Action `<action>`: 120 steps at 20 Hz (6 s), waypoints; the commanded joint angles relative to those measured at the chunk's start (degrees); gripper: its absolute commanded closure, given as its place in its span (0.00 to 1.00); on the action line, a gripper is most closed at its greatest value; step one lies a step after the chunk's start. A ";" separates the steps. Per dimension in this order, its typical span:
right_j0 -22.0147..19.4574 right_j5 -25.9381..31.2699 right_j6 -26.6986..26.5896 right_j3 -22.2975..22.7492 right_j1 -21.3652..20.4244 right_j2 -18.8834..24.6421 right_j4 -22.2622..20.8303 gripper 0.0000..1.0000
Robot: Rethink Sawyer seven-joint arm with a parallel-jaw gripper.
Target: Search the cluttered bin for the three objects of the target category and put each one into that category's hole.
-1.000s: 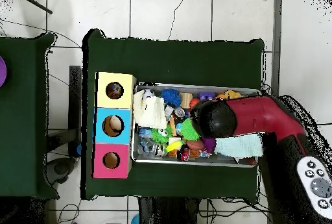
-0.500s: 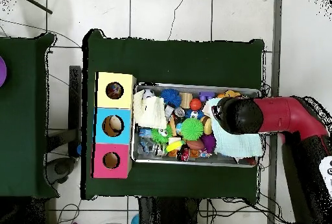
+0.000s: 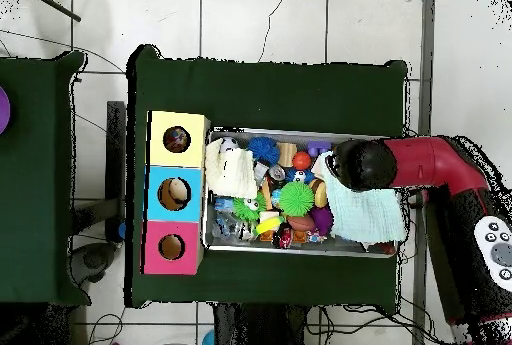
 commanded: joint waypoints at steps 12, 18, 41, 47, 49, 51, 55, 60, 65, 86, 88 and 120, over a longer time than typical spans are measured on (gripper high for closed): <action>7.77 17.07 -21.17 -14.56 10.91 -3.59 -8.98 0.00; 9.87 19.53 -21.08 -16.84 11.54 -5.45 -11.40 0.00; 14.44 30.41 -23.89 -24.40 19.21 -7.96 -11.96 0.00; 13.96 31.55 -24.15 -23.23 18.68 -8.34 -11.35 0.00; 13.57 31.43 -24.08 -22.69 19.05 -8.24 -11.04 0.00; 13.33 31.33 -23.89 -21.93 19.17 -8.24 -10.67 0.00; 13.02 30.64 -23.16 -20.70 19.18 -8.33 -10.11 0.00; 13.19 30.72 -22.78 -21.17 19.95 -8.62 -10.39 0.00; 13.11 30.71 -22.85 -21.08 19.94 -8.47 -10.15 0.00; 11.80 28.58 -23.09 -17.19 18.82 -7.87 -8.39 1.00; 11.63 27.46 -21.96 -16.66 18.54 -7.94 -8.33 1.00; 7.83 -21.92 14.37 23.24 -8.01 6.38 23.93 1.00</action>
